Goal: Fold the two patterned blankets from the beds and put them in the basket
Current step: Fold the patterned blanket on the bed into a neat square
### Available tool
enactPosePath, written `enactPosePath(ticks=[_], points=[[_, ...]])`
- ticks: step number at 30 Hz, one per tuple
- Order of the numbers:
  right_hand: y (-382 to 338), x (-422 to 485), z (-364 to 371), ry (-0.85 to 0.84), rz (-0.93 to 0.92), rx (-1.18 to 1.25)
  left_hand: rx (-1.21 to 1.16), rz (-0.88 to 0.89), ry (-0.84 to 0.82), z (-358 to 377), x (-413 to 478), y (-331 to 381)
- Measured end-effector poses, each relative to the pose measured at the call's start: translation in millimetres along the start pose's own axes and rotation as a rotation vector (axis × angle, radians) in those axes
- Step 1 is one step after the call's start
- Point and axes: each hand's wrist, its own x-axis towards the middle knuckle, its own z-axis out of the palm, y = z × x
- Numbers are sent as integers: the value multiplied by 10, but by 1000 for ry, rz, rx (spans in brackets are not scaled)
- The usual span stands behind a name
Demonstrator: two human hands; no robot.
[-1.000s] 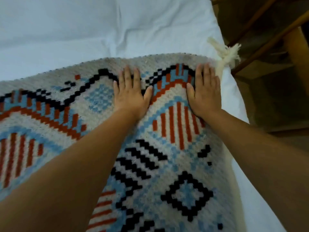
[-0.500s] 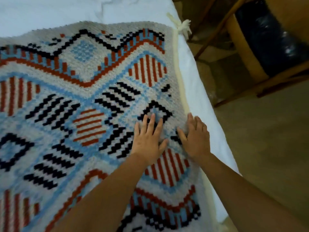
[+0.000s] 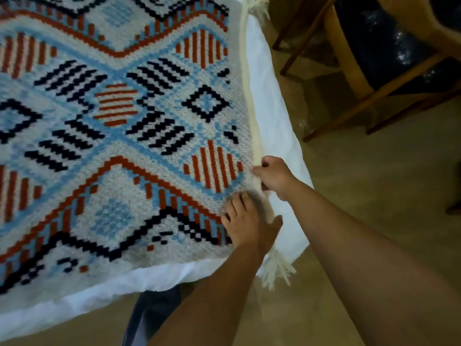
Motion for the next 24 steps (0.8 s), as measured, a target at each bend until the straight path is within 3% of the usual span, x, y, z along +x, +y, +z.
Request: enactPosePath(ticks=[5,8,12,16,24], points=[[-217,-100,134,-102,-41,23,-362,-204,115,-162,119,66],[-351,-71,225,-54,-32,10,-657,-308,152,-303,156,-147],[-583,79,383,36,15,-41,-570,-315,79,-443,58,-534],[-877,103,653,60,-59,-199,-381,-368,-52,-645,-12,-982],[-1725,-182,1613,50,-226,-390,-588,-363,107,-1451,-97,-2104]])
